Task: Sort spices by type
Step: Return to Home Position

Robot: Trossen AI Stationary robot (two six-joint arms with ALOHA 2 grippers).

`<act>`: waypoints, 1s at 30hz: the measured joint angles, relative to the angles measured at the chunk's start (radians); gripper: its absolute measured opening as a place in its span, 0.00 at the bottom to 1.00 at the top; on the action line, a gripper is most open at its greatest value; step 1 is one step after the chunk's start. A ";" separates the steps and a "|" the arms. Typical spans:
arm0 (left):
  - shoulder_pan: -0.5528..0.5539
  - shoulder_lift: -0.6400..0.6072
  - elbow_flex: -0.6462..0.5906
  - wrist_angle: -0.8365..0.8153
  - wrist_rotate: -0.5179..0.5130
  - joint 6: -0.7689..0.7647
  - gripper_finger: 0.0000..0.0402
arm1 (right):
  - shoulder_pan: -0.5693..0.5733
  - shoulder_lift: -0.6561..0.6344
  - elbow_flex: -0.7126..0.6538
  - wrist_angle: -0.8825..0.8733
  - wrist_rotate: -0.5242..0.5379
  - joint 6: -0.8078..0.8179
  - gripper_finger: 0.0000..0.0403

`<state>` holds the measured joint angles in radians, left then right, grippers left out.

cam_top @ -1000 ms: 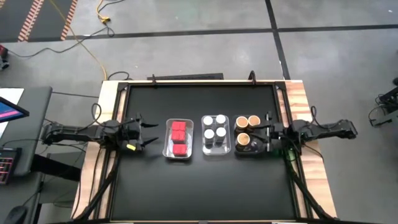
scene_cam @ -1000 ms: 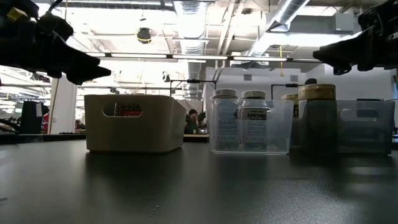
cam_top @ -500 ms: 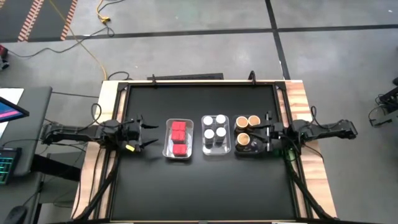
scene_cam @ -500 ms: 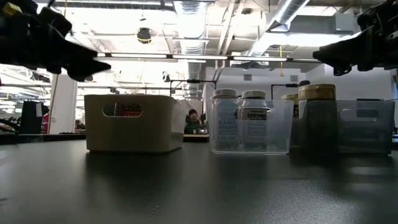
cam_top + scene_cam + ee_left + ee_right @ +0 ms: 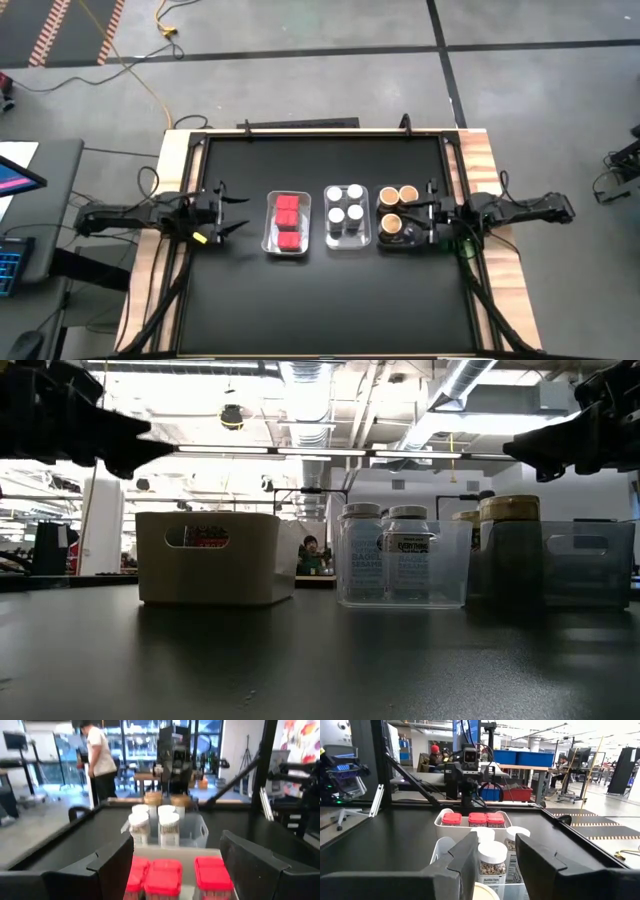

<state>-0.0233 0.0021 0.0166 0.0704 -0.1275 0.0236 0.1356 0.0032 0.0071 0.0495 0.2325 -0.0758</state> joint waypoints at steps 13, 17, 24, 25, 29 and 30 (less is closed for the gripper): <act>0.000 0.003 0.001 -0.042 0.002 -0.062 0.71 | -0.001 0.024 0.000 0.000 0.000 -0.003 0.40; 0.000 0.003 0.001 -0.045 0.002 -0.062 0.71 | -0.001 0.077 0.000 -0.001 0.000 -0.007 0.40; 0.000 0.003 0.001 -0.048 0.001 -0.062 0.71 | -0.001 0.141 0.000 -0.001 0.000 -0.011 0.40; 0.000 0.003 0.001 -0.048 0.001 -0.062 0.71 | -0.001 0.144 0.000 -0.001 0.000 -0.011 0.40; 0.000 0.003 0.001 -0.048 0.001 -0.062 0.71 | 0.000 0.147 0.000 -0.001 0.000 -0.011 0.40; 0.000 0.003 0.001 -0.048 0.001 -0.062 0.71 | -0.001 0.147 0.000 -0.001 0.000 -0.011 0.40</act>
<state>-0.0231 0.0055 0.0174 0.0219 -0.1268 -0.0380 0.1349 0.1505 0.0071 0.0490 0.2325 -0.0868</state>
